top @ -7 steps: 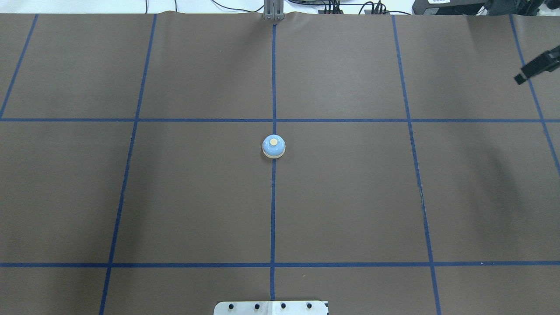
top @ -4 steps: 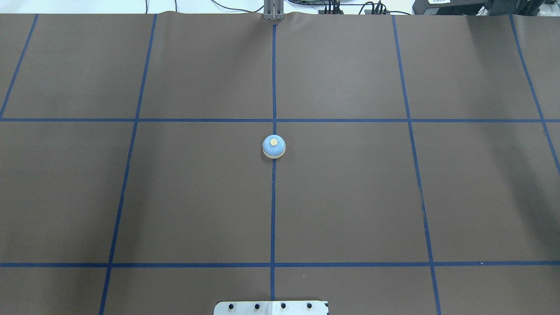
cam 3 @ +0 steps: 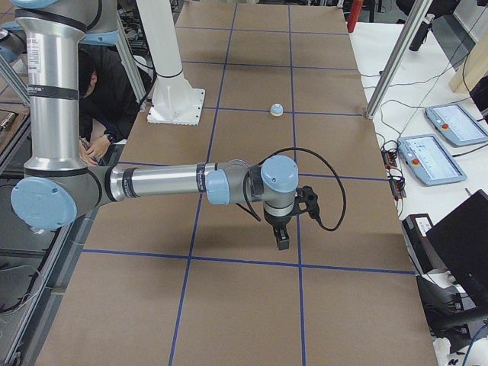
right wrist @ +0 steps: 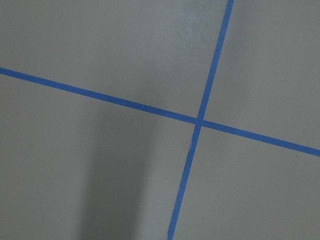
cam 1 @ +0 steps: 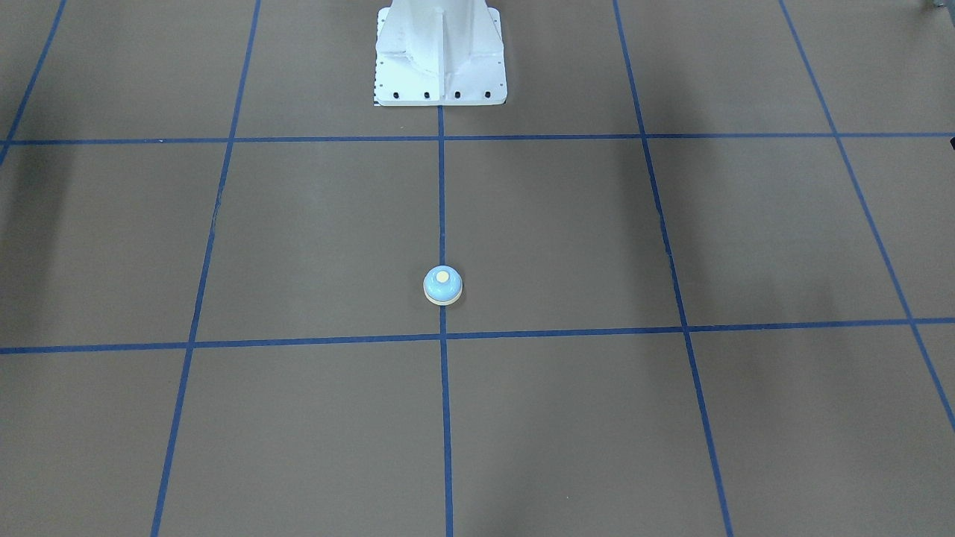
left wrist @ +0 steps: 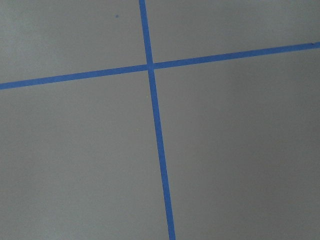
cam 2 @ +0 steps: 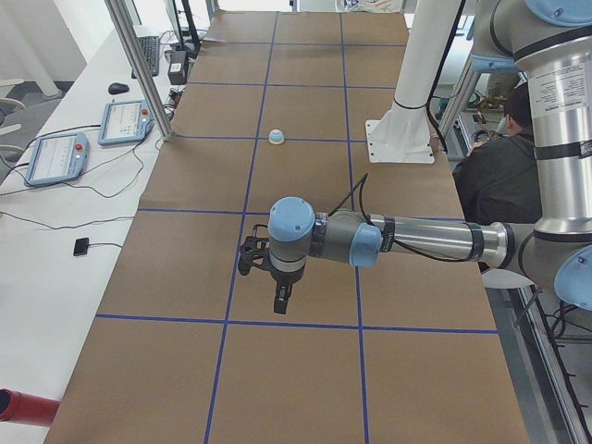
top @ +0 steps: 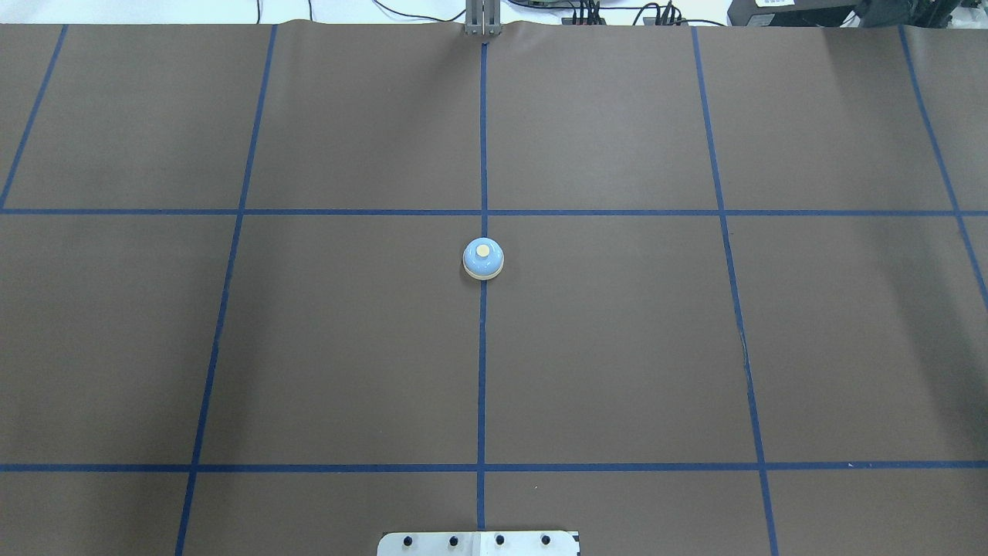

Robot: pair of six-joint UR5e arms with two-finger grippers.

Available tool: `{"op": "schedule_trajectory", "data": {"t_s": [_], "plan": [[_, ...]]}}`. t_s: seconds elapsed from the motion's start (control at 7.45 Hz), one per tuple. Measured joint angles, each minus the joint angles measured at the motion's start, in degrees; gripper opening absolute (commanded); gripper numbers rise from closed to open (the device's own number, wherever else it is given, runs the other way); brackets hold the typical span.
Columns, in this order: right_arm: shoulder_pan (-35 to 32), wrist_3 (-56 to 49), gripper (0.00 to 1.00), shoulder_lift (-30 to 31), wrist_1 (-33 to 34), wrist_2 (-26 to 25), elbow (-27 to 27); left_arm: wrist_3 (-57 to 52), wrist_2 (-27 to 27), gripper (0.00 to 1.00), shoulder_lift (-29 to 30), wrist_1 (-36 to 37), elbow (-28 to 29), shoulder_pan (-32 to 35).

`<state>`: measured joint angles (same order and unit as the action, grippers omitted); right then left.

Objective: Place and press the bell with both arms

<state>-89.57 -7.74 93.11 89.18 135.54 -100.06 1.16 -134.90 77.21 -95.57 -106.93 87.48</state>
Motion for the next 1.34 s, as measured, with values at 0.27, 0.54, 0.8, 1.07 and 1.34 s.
{"op": "schedule_trajectory", "data": {"t_s": [0.27,0.54,0.8,1.07,1.34], "plan": [[-0.06,0.24,1.00,0.21,0.03,0.08,-0.73,-0.01,0.03,1.00,0.00,0.07,0.13,0.05],[-0.06,0.21,1.00,0.09,-0.03,0.10,-0.85,-0.34,0.19,1.00,0.12,0.13,0.44,0.05],[-0.06,0.19,1.00,-0.01,-0.09,0.18,-0.86,-0.58,-0.05,1.00,0.17,0.27,0.50,0.06],[-0.07,0.19,1.00,-0.02,-0.29,0.49,-0.91,-0.56,-0.24,1.00,-0.04,0.44,0.02,0.14],[-0.03,0.15,1.00,0.04,-0.45,1.01,-0.92,-0.74,-0.34,1.00,-0.37,0.21,-0.37,0.21]]}}
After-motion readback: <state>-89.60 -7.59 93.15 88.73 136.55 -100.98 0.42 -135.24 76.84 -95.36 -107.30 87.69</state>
